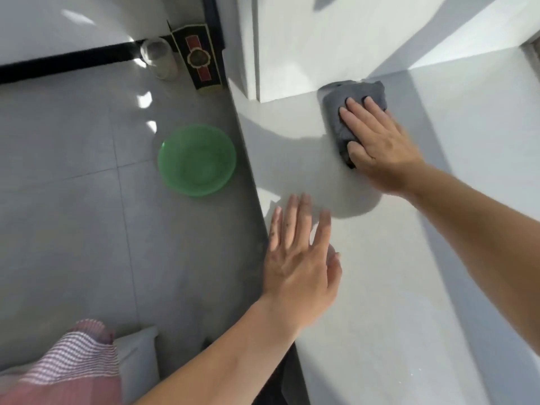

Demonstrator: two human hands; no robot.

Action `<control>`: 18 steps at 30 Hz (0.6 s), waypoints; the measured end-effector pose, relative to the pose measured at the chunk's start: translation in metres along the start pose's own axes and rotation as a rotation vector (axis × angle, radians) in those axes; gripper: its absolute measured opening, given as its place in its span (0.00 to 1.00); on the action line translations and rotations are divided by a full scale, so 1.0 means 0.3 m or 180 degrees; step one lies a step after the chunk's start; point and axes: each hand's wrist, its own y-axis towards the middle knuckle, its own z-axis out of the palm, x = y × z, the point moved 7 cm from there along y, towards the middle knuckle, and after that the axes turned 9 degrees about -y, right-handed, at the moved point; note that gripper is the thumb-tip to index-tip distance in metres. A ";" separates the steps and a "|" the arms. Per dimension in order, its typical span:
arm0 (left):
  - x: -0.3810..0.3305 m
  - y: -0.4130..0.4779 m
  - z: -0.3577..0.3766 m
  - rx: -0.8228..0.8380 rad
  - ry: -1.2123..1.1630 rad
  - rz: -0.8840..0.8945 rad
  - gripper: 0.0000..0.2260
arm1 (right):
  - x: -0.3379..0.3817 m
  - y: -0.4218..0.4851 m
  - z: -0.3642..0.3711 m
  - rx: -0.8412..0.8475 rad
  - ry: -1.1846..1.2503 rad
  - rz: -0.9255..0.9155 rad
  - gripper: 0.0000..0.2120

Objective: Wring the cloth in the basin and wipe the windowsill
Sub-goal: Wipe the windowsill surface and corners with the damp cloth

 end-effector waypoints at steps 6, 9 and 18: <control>-0.026 -0.046 0.019 -0.0202 -0.0004 -0.0083 0.29 | -0.082 -0.034 -0.022 0.0121 0.0076 0.1108 0.32; -0.013 -0.057 0.009 -0.0332 -0.0069 -0.0106 0.29 | 0.226 0.025 -0.015 0.0067 0.0015 0.0120 0.31; -0.035 -0.143 -0.005 -0.0198 0.0138 -0.0073 0.29 | 0.026 -0.071 -0.037 0.0081 0.0139 0.0493 0.30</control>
